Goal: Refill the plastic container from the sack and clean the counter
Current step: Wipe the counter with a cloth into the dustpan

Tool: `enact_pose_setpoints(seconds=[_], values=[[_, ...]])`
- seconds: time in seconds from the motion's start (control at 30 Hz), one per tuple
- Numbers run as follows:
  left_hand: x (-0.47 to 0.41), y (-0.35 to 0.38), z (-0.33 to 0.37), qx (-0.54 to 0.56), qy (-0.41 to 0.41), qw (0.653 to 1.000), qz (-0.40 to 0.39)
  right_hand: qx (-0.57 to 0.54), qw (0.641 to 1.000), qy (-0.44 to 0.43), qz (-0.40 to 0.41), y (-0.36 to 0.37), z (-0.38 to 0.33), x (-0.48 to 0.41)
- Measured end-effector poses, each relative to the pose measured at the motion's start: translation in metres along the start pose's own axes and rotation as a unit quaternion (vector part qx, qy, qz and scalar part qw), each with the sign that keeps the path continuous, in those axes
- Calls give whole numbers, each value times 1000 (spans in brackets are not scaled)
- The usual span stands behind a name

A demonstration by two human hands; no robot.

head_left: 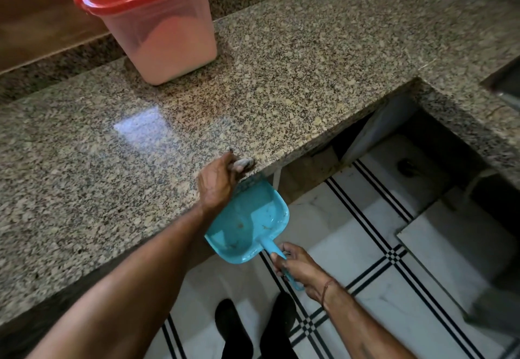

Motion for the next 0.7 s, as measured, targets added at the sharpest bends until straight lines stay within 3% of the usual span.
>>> enact_pose_setpoints(seconds=[0.17, 0.33, 0.57, 0.7], values=[[-7, 1, 9, 16, 92, 995, -30, 23, 1000, 5, 9, -3, 1, 1], [-9, 15, 15, -64, 176, 981, -51, 16, 1000, 0, 14, -6, -3, 3], [-20, 16, -1, -50, 47, 978, -197, 23, 1000, 2, 2, 0, -10, 6], [3, -2, -5, -48, 40, 991, -117, 12, 1000, -4, 6, 12, -23, 1]])
Point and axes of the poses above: each hand's wrist, its own x-axis away from the middle knuckle, its own y-axis out of the palm, z = x × y, the point moved 8 cm from there along -x, towards the middle knuckle, and after that the axes turned 4 degrees about -x, right-handed, at the moved point
